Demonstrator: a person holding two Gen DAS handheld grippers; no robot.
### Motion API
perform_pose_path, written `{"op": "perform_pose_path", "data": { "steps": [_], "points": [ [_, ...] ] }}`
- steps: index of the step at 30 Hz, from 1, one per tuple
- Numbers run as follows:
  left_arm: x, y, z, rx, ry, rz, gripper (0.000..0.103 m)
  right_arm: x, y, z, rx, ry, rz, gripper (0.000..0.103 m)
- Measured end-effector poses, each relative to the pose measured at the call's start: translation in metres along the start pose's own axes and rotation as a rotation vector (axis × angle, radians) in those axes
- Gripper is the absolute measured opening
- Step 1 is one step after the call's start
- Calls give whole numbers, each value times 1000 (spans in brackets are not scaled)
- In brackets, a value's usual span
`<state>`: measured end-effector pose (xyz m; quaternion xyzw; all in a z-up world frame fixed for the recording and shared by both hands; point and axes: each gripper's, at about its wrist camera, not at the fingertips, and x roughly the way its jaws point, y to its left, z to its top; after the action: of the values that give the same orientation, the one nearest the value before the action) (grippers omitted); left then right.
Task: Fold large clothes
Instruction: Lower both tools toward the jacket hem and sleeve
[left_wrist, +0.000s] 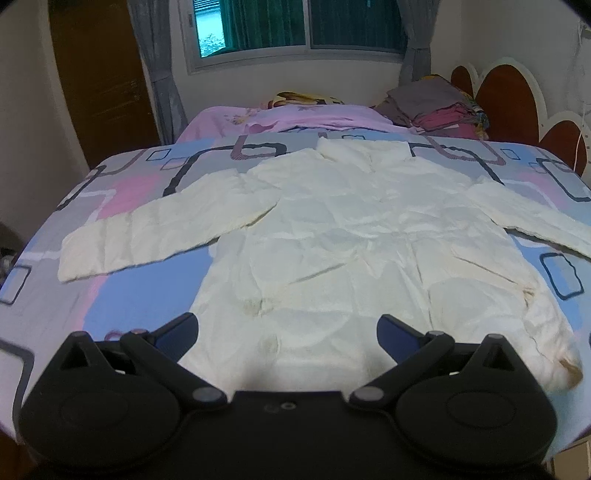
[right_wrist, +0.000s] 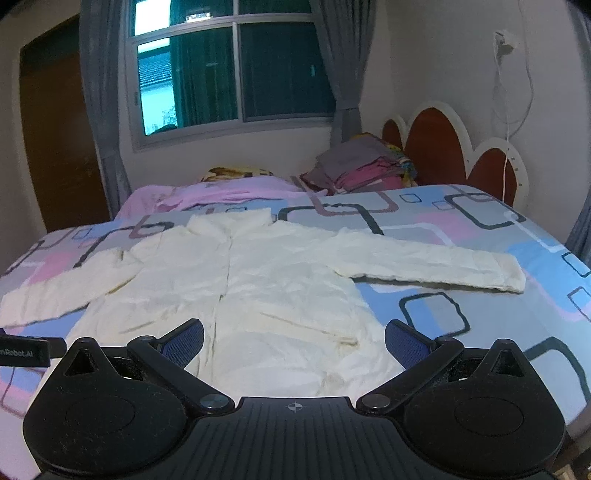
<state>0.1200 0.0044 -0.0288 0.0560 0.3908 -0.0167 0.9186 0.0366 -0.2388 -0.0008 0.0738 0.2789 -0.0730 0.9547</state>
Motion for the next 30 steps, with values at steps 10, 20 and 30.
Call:
{"op": "perform_pose_path", "data": {
  "steps": [10,20,30],
  "points": [
    [53,6,42,32,0,-24,103,50,10,29,34,4,-75,103],
    [98,1,66,13,6,-57,102,90,-19,49,24,-15,-152,103],
    [130,-37,90,18,-24,12,103,150,-104,66,62,9,-168,103]
  ]
}}
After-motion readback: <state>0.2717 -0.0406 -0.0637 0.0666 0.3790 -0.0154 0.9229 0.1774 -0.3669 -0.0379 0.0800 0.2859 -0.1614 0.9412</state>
